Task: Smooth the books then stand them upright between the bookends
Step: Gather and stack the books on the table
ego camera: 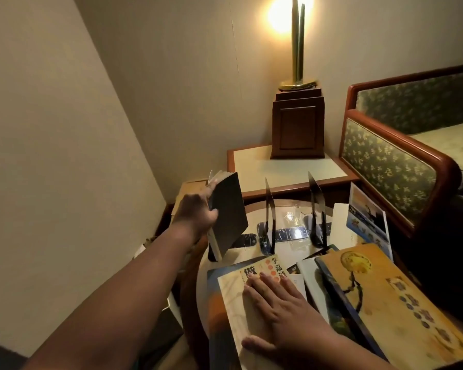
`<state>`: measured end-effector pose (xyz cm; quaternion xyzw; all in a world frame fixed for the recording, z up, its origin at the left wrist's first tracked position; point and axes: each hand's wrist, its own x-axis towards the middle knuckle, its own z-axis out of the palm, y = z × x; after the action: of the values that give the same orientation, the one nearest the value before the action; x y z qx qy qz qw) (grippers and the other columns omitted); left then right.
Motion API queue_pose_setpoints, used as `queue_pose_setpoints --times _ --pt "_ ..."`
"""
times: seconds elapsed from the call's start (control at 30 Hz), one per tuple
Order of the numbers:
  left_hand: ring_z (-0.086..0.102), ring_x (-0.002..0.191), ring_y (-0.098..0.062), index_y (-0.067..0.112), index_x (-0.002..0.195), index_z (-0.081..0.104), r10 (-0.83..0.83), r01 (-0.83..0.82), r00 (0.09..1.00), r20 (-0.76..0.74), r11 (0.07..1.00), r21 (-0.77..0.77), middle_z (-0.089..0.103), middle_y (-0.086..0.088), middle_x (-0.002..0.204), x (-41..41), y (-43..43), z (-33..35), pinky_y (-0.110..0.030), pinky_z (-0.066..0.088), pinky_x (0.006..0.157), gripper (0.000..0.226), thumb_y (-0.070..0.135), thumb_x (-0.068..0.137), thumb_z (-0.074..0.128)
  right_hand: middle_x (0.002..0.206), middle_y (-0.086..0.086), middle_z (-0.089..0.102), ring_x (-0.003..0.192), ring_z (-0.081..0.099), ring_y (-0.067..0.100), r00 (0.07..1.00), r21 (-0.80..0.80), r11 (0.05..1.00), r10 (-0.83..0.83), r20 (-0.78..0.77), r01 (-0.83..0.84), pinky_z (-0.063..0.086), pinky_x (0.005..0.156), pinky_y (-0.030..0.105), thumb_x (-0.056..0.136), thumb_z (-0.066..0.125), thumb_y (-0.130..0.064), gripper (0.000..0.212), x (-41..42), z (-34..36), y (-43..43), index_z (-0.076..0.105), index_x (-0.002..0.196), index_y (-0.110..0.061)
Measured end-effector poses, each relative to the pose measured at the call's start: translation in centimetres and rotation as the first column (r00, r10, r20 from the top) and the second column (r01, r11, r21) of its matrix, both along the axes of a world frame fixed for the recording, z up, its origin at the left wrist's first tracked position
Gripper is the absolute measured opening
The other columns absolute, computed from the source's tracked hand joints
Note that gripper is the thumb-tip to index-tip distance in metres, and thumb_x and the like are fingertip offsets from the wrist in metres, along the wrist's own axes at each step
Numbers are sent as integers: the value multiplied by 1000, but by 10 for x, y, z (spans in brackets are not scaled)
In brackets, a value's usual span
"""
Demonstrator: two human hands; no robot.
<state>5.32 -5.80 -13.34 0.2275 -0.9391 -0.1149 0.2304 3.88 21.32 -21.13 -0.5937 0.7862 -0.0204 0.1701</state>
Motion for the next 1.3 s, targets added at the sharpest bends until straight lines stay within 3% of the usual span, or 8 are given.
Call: queue_pose_setpoints --times 0.13,0.27,0.37,0.67,0.83,1.07,1.23,1.3 --pt "67 79 -17 21 152 36 63 -61 997 -40 998 34 70 -15 112 1 4 -10 -16 50 74 75 15 87 72 162 -18 -15 148 -21 14 992 -1 1000 -3 129 3 -21 117 36 86 38 -81 90 -8 11 -7 -4 155 -41" --pt "56 68 -7 19 153 35 102 -102 994 -40 995 6 73 -14 102 2 3 -15 -13 45 75 75 16 87 72 146 -8 44 133 41 18 939 -55 990 -108 328 133 38 110 41 93 57 -53 50 -30 50 -32 52 137 -31" --pt "63 68 -14 19 153 35 100 -101 995 -32 995 -27 73 -16 102 3 4 -16 -12 43 72 77 14 87 72 129 2 60 113 58 18 765 -129 904 -261 589 408 52 95 33 98 56 -34 38 -62 64 -79 58 132 -17" --pt "66 74 -20 15 152 38 105 -84 992 72 964 -254 74 -6 92 -2 4 -34 -32 59 72 78 30 85 74 132 14 53 119 55 34 214 113 724 -343 915 680 51 97 50 104 41 -40 46 -99 18 -205 39 142 -15" --pt "52 90 -23 16 145 48 188 -114 970 156 913 -392 63 -11 108 6 -15 -46 -31 49 72 73 41 80 72 147 13 43 129 48 38 182 163 731 -368 912 662 51 96 52 101 43 -49 60 -93 1 -216 29 151 -19" --pt "43 136 -31 15 145 40 77 -79 997 30 996 41 37 -15 148 6 -24 -50 -28 44 100 64 12 87 67 161 13 21 143 29 40 171 135 763 -308 936 632 38 107 57 100 37 -58 74 -84 -7 -230 6 157 -24" --pt "40 137 -22 16 149 34 22 -25 999 23 993 113 36 -7 149 3 -31 -47 -8 34 92 66 13 90 64 164 10 11 147 19 40 190 120 781 -294 937 613 32 111 60 96 31 -66 79 -89 -13 -242 -6 156 -31" --pt "43 132 -20 19 145 36 23 -25 1000 11 981 194 34 -4 144 1 -37 -43 -20 46 95 62 15 89 63 165 8 10 148 17 40 189 111 790 -277 942 603 30 112 61 94 30 -70 80 -94 -14 -246 -6 156 -34"
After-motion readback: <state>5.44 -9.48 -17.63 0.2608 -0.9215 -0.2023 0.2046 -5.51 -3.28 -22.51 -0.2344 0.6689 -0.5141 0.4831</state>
